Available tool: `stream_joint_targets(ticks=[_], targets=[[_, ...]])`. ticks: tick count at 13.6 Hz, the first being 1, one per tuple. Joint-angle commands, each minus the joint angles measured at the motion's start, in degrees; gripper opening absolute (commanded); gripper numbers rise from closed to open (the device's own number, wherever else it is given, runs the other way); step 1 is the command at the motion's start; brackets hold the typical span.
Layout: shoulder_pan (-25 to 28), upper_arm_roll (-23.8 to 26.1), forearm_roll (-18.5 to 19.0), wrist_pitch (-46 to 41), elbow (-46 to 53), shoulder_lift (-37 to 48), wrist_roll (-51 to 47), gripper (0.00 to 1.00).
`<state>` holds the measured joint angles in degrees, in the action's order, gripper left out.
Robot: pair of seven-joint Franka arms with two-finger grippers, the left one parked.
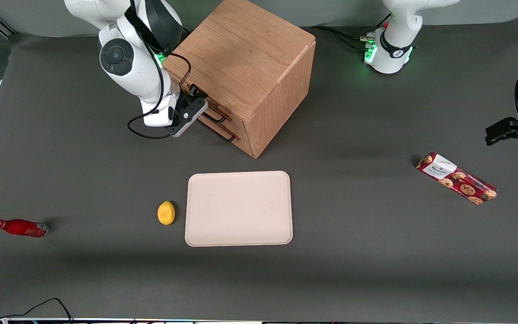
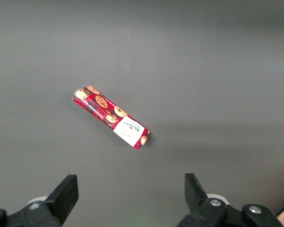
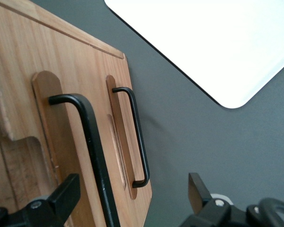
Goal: Open upper drawer
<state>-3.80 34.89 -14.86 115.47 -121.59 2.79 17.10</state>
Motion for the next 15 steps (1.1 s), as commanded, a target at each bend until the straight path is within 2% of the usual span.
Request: stream_joint_targets(ticks=[1,15], targets=[[-0.68,0.62,-1.66,2.74,-3.04,0.64,2.24,1.0],[-1.03,0.62,-1.66,5.9,-4.01,-2.35,3.91,1.0]])
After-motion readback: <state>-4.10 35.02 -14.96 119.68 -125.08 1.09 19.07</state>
